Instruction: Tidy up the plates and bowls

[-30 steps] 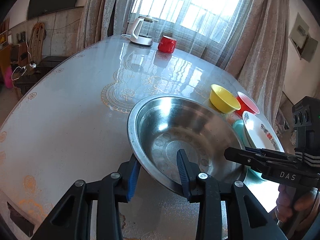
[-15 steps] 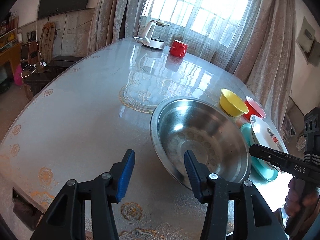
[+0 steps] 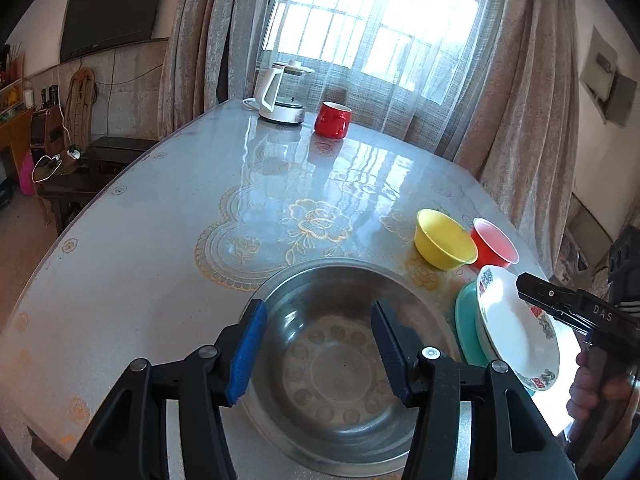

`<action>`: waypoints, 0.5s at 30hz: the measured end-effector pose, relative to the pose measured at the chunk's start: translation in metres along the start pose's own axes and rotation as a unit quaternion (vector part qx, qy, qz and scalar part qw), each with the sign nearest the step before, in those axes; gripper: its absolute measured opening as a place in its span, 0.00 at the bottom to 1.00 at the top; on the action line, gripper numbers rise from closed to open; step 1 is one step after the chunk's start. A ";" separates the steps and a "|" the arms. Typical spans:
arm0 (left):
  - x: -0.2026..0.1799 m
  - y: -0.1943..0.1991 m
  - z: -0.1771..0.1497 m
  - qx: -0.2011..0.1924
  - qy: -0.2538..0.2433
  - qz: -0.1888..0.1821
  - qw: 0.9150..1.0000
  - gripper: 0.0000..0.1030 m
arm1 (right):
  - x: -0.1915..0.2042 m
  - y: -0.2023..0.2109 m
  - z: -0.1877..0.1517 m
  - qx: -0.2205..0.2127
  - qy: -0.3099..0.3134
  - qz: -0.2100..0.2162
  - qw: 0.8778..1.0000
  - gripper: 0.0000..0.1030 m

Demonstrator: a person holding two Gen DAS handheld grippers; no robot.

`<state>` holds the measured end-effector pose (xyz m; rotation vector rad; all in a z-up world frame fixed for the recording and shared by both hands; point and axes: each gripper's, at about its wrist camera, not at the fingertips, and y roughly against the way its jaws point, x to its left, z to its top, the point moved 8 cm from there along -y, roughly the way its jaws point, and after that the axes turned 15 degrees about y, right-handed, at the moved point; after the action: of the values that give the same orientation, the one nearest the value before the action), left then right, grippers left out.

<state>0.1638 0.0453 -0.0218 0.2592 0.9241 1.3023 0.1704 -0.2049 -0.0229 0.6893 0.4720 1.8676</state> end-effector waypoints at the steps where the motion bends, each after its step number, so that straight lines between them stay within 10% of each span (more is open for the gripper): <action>1: -0.007 -0.004 0.002 0.003 -0.005 -0.002 1.000 0.54 | -0.008 -0.001 0.003 -0.001 -0.007 -0.006 1.000 0.45; 15: -0.090 -0.091 0.028 0.082 -0.020 -0.005 0.996 0.54 | -0.091 -0.055 0.030 0.052 -0.086 -0.048 0.994 0.37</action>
<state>0.2498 -0.0531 -0.0234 0.4055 0.9987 1.2087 0.2549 -0.2679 -0.0560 0.8749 0.4850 1.6868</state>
